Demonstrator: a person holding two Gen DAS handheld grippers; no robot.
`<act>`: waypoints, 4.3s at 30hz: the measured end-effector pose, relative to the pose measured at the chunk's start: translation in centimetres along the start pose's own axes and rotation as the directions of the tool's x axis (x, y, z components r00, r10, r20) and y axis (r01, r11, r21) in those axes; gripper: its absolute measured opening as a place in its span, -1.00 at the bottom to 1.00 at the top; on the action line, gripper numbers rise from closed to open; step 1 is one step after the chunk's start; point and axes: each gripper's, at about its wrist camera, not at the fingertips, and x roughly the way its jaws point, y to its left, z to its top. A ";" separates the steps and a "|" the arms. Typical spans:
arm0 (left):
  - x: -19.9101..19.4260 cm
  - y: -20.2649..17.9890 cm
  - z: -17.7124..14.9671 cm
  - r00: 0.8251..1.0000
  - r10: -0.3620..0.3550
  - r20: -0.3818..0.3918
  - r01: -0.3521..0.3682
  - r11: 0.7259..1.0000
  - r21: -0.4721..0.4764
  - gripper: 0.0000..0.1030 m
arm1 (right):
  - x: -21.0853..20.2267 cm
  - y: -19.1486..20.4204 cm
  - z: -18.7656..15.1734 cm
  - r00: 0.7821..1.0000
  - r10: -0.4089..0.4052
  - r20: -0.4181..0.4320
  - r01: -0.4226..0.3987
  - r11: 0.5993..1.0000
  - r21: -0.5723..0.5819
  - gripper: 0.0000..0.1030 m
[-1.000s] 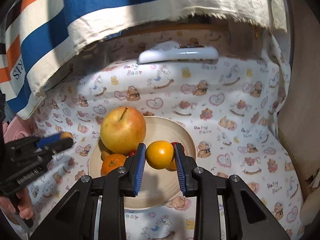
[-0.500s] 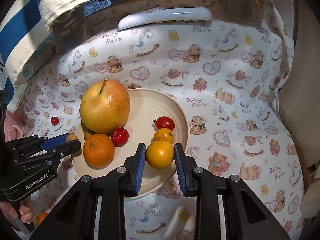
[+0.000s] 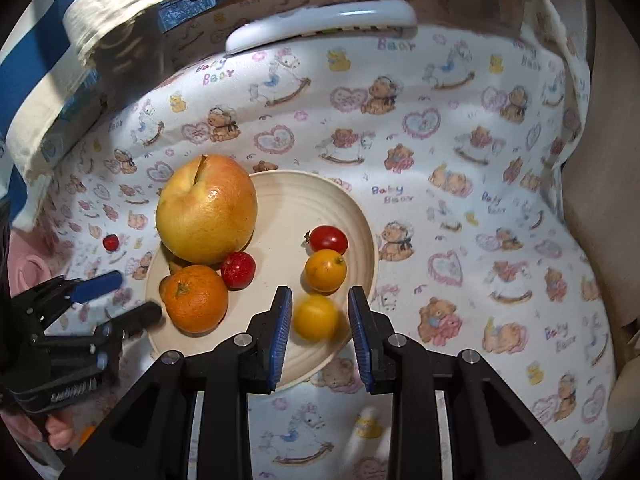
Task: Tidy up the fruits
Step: 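Carry the brown fruit and small orange fruit over the cream plate and release both, then move the left tool to a loose orange on the cloth and close on it, then lift the orange with the left tool while the right tool approaches a red cherry tomato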
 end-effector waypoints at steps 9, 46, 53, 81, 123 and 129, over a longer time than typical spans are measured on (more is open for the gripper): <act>-3.2 2.2 -0.9 0.996 0.002 0.094 0.001 0.999 -0.032 0.57 | -1.3 0.1 0.0 0.999 -0.005 0.053 0.005 1.000 -0.004 -0.02; -10.8 8.5 -11.1 0.943 0.155 0.294 -0.095 0.973 -0.209 0.98 | -6.2 5.3 -1.9 0.957 0.017 0.290 0.032 0.986 -0.165 0.45; -11.4 7.2 -12.5 0.945 0.150 0.289 -0.097 0.977 -0.189 0.88 | -7.3 7.6 -2.7 0.956 0.048 0.288 0.026 0.969 -0.246 0.45; -10.0 -0.2 -14.8 0.980 -0.149 0.134 0.137 0.986 0.094 0.22 | -10.0 6.8 -7.2 0.968 0.021 0.252 0.050 0.961 -0.271 0.58; -14.4 6.8 -8.7 0.905 0.093 0.415 -0.075 0.995 -0.059 -0.04 | -12.4 5.2 -4.8 0.946 0.015 0.325 0.045 0.983 -0.179 0.67; -13.1 9.3 -6.7 0.868 0.161 0.469 -0.115 0.985 -0.125 -0.04 | -11.3 7.1 -4.1 0.950 0.013 0.313 0.050 0.980 -0.192 0.74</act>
